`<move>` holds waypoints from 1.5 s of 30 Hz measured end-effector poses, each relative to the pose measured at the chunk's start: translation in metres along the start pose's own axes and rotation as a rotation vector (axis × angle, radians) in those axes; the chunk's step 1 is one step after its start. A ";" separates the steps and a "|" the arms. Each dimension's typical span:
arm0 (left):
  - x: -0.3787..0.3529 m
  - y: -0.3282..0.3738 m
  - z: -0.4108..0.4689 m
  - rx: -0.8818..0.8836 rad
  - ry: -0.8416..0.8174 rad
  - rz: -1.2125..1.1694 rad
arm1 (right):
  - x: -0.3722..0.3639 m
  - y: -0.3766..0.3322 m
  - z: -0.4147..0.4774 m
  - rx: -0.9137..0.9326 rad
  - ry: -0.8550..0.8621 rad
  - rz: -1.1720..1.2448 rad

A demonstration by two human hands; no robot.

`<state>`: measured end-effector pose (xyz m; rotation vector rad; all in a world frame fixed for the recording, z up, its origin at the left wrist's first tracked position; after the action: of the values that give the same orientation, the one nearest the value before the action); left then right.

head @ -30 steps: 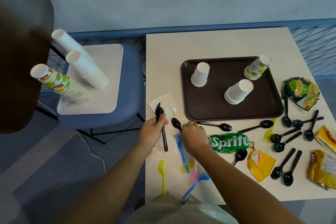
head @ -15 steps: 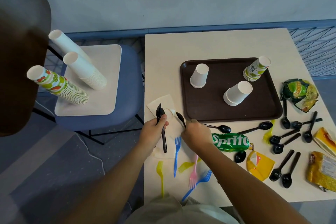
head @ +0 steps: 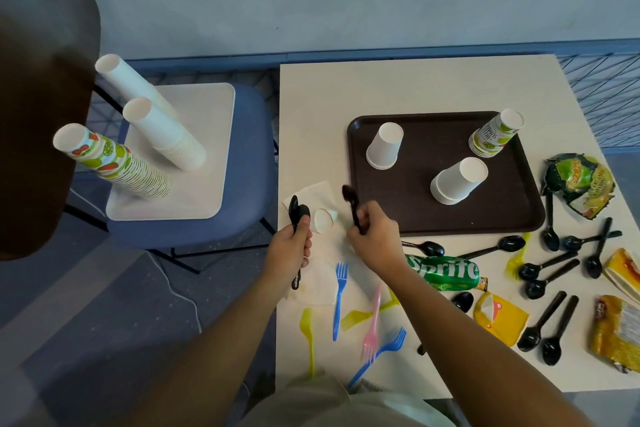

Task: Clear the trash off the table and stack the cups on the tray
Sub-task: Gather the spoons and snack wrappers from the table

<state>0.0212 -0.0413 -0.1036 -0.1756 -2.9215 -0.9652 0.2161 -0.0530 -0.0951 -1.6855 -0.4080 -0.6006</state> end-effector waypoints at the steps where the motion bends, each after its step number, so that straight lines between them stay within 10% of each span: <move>1: 0.001 0.000 0.000 0.003 -0.011 -0.026 | -0.003 -0.005 0.008 -0.020 -0.034 0.020; 16: 0.026 -0.003 0.009 0.022 0.006 -0.043 | -0.090 -0.028 0.055 -0.049 -0.351 -0.543; 32: -0.002 -0.009 -0.042 0.129 -0.158 -0.226 | -0.002 -0.016 -0.004 -0.253 0.060 0.403; 45: -0.147 -0.097 -0.193 -0.110 -0.293 0.135 | 0.173 0.066 -0.227 -0.112 0.255 0.406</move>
<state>0.1584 -0.2467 -0.0193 -0.5574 -3.0605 -1.1680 0.3559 -0.2984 -0.0161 -1.7077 0.1525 -0.5329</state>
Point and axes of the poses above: each hand's wrist, its own z-axis towards the middle knuckle, its own x-axis out of the back of the hand, y = z × x, the point moved 5 cm from there along z, towards the middle knuckle, and after that the axes turned 12 degrees about x, right-handed, at the moved point
